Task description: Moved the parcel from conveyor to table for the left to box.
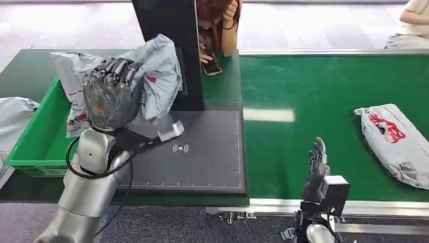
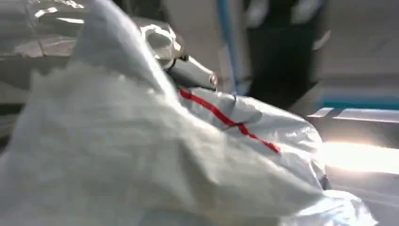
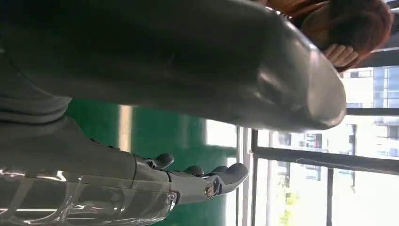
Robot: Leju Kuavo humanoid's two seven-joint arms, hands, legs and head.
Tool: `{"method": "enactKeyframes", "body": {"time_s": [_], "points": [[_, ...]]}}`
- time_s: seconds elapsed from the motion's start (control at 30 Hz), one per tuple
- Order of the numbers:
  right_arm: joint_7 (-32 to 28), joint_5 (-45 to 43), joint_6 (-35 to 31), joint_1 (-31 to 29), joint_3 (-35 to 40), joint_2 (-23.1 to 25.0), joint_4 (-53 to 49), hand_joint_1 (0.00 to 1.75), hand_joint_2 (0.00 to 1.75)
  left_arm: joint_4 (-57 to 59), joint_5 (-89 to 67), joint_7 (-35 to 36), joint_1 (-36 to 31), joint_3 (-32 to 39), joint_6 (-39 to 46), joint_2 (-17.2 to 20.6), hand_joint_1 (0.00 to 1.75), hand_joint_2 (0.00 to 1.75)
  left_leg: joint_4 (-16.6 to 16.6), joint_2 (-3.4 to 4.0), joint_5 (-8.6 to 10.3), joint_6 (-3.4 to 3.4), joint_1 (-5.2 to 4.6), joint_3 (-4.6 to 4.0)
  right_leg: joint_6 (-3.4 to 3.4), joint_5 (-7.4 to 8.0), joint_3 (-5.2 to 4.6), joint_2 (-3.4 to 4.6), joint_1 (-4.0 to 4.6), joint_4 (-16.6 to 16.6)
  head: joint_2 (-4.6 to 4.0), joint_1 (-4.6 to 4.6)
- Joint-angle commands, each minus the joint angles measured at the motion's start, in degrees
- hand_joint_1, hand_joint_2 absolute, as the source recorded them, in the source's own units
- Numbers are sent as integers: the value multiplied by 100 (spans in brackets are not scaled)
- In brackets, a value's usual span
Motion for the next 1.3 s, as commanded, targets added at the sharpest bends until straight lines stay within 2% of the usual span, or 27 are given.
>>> {"method": "enactKeyframes", "body": {"time_s": [0.03,0.1,0.13,0.23,0.27,0.37,0.4,0.43,0.5,0.7,0.93,1.0,1.1,1.3], "points": [[123,-12,-5,-36,222,-212,64,0,0,1571,-76,-347,-676,470,20,179,175,175,-7,15,-4,-9,6,32,-11,1,30,5,9,-11,0,2],[160,-6,-74,-22,234,-206,50,0,0,1761,-76,-357,-756,511,20,163,175,175,-4,-3,-2,-1,1,14,-3,-3,17,-6,2,-5,0,2],[115,-20,-14,-11,223,-219,26,0,0,1834,-76,-73,-791,266,20,260,175,175,-6,4,-5,-3,3,26,-5,-3,30,-1,5,-11,0,4],[136,29,-71,48,208,-185,-24,0,0,2121,-76,224,-841,99,-107,290,175,175,-2,-6,-1,-2,1,8,-3,-3,12,-8,1,-4,0,2],[151,58,-75,57,145,-145,-35,0,0,2889,-76,538,-1207,-151,20,203,175,175,-4,-6,-3,-4,4,21,-6,-5,27,-11,4,-9,0,2],[163,90,-66,183,57,-89,-210,0,0,4642,-76,905,-1838,-81,20,-78,175,175,-5,-25,2,-4,5,21,-6,-7,33,-31,6,-11,0,0],[185,110,-60,192,48,-75,-231,0,0,4885,-76,1168,-1934,-49,-89,-124,175,175,-2,-20,2,-2,3,9,-3,-6,15,-23,3,-7,0,0],[225,152,-38,182,39,-54,-247,0,0,5286,-76,1492,-2119,-134,-242,-131,175,175,-5,-42,6,-4,5,22,-6,-9,35,-48,6,-10,0,2],[265,200,-18,139,30,-28,-214,0,0,5724,-76,1867,-2302,-136,-444,-119,175,175,-2,-21,4,-4,6,14,-5,-4,20,-27,6,-7,0,2],[281,261,34,95,99,-18,-90,0,0,6409,-76,2656,-2490,-429,-1217,131,175,175,-3,12,-5,-6,5,25,-10,-1,22,6,6,-8,0,2],[280,288,96,-5,159,31,-12,0,0,6841,-76,3018,-2685,-479,-1974,406,175,175,0,23,-7,-6,1,9,-7,3,3,26,2,0,0,2],[283,297,105,-23,157,42,-11,0,0,6991,-76,3385,-2832,-643,-2281,584,175,175,-1,32,-9,-8,1,15,-9,3,7,36,4,-2,0,2],[336,301,106,-44,156,42,-96,0,0,7063,-76,3422,-3019,-600,-2179,837,175,175,3,50,-17,-17,3,21,-13,3,8,52,11,4,0,2],[341,302,106,-32,156,42,-107,0,0,7067,-76,3430,-3011,-599,-2176,804,175,175,1,49,-9,-13,4,7,-13,3,-7,51,16,4,0,0]]}}
